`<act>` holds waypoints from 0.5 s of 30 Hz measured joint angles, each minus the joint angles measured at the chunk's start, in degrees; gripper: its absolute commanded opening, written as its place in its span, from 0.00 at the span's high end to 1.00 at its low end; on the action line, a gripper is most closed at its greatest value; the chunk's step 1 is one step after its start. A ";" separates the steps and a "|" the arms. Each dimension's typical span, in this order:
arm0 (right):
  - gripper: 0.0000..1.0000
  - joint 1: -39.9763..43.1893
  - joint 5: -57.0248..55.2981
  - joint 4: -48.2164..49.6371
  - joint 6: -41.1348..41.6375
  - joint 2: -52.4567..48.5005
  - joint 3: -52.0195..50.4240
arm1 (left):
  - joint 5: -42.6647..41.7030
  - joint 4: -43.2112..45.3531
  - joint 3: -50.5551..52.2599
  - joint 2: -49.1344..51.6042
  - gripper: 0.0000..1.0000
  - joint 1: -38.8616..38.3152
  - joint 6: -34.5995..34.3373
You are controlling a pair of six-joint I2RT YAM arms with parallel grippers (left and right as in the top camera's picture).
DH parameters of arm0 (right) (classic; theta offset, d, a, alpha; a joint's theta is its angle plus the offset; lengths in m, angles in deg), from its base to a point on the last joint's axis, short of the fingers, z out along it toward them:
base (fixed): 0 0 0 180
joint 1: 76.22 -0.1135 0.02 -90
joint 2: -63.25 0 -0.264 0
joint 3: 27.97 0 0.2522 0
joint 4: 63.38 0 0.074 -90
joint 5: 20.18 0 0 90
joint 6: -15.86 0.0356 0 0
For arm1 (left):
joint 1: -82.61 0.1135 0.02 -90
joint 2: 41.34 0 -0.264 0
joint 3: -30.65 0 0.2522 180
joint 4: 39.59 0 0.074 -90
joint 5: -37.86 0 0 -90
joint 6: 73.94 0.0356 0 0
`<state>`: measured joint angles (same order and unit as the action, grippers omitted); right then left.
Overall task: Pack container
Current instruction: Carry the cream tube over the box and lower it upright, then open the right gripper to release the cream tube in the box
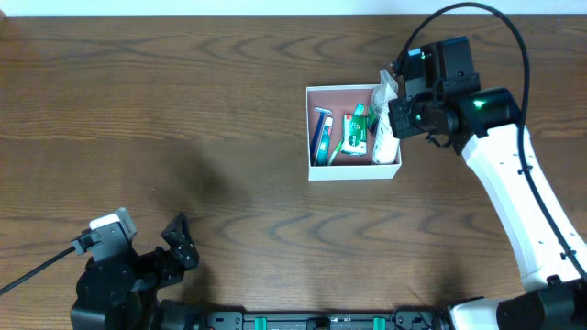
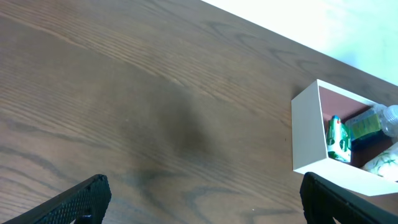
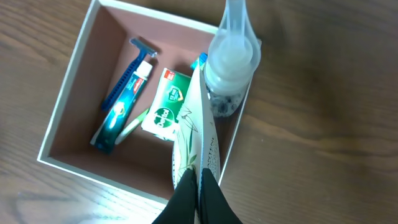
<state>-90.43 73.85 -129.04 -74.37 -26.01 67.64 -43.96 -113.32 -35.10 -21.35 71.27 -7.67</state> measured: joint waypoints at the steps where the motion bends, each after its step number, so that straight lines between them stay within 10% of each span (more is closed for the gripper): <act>1: 0.99 0.00 0.00 0.44 0.00 0.00 -0.76 | 0.00 0.00 0.00 0.00 0.02 0.00 0.00; 15: 0.99 0.00 0.00 0.20 0.72 0.04 -1.81 | -0.02 0.00 0.00 0.00 0.02 0.00 0.00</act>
<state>-90.43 73.85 -128.84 -73.65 -25.96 65.82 -43.98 -113.32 -35.10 -21.35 71.27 -7.67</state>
